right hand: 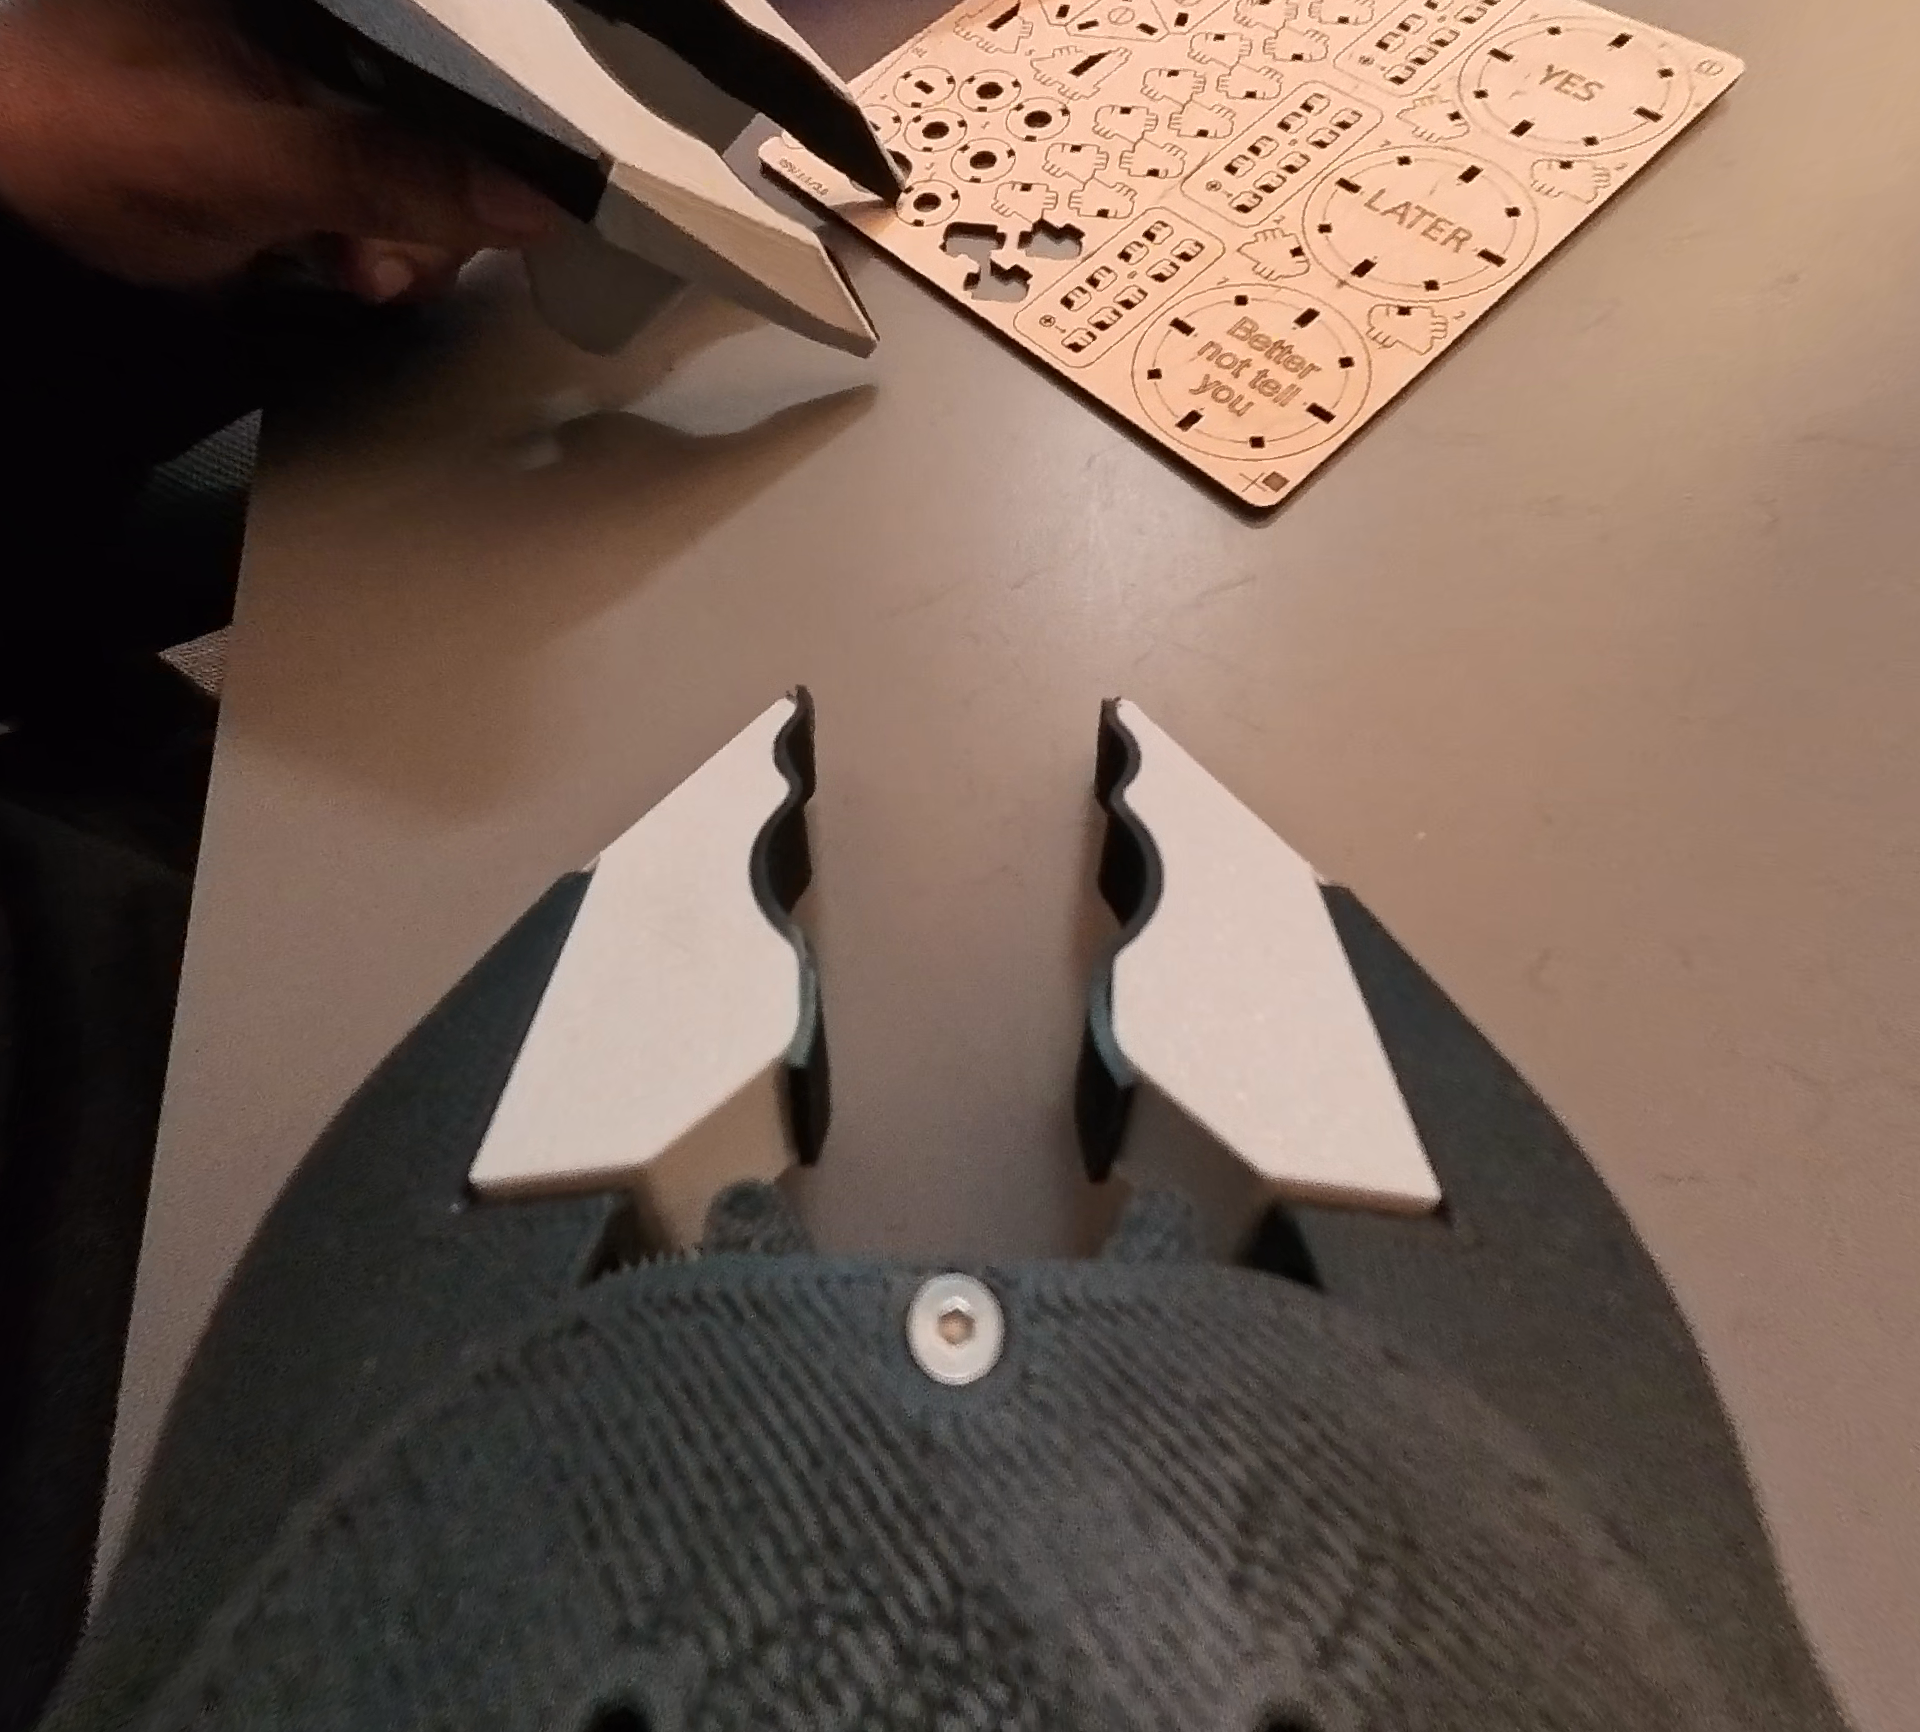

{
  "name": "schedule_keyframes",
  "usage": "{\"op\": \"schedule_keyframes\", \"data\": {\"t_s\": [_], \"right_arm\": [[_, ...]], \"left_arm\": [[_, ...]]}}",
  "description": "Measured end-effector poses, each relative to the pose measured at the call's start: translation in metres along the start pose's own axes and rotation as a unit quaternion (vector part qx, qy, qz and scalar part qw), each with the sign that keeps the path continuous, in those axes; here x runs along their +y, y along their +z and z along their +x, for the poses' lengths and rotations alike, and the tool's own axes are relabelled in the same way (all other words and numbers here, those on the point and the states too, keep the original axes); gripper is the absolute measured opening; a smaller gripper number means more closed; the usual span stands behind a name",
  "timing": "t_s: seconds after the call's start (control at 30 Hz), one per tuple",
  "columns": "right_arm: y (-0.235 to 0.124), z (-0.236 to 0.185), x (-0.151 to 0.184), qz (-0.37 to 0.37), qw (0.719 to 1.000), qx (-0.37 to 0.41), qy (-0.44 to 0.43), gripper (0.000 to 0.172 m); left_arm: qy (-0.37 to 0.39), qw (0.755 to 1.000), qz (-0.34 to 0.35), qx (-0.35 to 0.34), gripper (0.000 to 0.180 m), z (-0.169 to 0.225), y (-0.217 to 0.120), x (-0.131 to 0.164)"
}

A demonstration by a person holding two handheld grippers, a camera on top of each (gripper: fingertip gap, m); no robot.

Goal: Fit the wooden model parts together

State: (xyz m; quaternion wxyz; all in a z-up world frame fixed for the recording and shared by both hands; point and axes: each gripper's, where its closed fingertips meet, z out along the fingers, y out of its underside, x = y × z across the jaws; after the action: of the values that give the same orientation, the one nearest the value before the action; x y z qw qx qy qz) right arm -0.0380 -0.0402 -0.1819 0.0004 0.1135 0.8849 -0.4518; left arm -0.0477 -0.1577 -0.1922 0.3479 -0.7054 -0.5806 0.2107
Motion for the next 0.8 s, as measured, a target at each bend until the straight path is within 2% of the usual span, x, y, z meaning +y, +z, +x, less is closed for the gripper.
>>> {"op": "schedule_keyframes", "data": {"t_s": [0.33,0.4,0.5,0.6,0.63,0.67,0.8], "right_arm": [[0.003,0.0,0.003,-0.013,1.0,0.004,-0.005,0.053],[0.002,0.0,0.002,-0.009,1.0,0.01,-0.012,0.053],[-0.001,-0.001,0.0,0.003,1.0,0.015,-0.018,0.053],[-0.007,-0.006,-0.001,0.017,1.0,0.007,-0.012,0.053],[-0.009,-0.008,-0.002,0.024,1.0,0.007,-0.01,0.052],[-0.012,-0.008,-0.003,0.031,0.999,0.008,-0.009,0.052],[-0.02,-0.007,-0.01,0.061,0.998,0.013,0.0,0.048]], "left_arm": [[0.031,0.999,-0.005,-0.011,0.055,0.003,0.003,0.0],[0.024,0.999,0.02,-0.008,0.054,0.003,0.001,-0.01],[0.008,0.994,0.108,-0.025,0.043,-0.007,-0.008,-0.038],[-0.004,0.995,0.086,-0.052,0.043,-0.025,-0.001,-0.037],[-0.008,0.996,0.075,-0.057,0.032,-0.029,0.002,-0.036],[-0.008,0.996,0.072,-0.053,0.0,-0.029,0.004,-0.037],[-0.018,0.996,0.036,-0.073,0.0,-0.036,0.011,-0.028]]}}
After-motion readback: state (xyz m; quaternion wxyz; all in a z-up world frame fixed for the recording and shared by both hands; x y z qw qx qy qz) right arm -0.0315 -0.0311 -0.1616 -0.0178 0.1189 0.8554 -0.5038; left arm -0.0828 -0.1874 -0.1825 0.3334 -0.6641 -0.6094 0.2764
